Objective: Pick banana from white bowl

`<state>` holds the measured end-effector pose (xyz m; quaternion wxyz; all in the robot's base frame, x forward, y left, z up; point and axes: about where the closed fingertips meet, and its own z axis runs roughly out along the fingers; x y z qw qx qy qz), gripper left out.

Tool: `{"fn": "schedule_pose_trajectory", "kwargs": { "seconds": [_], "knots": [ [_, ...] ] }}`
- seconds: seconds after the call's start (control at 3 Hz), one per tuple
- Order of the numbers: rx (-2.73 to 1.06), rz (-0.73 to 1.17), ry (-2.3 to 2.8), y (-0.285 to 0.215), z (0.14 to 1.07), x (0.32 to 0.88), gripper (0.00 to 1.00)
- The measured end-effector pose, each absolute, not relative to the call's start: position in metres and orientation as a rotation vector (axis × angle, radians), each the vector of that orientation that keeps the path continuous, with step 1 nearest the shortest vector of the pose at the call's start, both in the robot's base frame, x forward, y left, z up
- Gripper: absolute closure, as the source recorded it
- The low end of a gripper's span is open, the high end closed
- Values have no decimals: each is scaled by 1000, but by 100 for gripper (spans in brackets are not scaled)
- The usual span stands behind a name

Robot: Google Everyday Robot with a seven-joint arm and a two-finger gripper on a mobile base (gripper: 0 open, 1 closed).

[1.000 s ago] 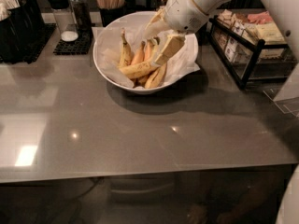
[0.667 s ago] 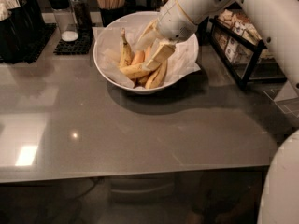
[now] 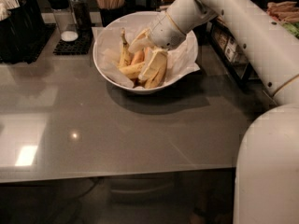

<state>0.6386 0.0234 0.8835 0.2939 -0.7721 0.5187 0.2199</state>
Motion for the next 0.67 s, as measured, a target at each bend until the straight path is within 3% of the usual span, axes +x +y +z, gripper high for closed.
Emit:
{"fn": "schedule_pose_trajectory", "kwargs": {
  "seconds": [0.33, 0.67],
  "knots": [
    [-2056, 628, 1382, 29, 869, 643, 38],
    [-2057, 667, 1388, 32, 856, 642, 36]
  ]
}}
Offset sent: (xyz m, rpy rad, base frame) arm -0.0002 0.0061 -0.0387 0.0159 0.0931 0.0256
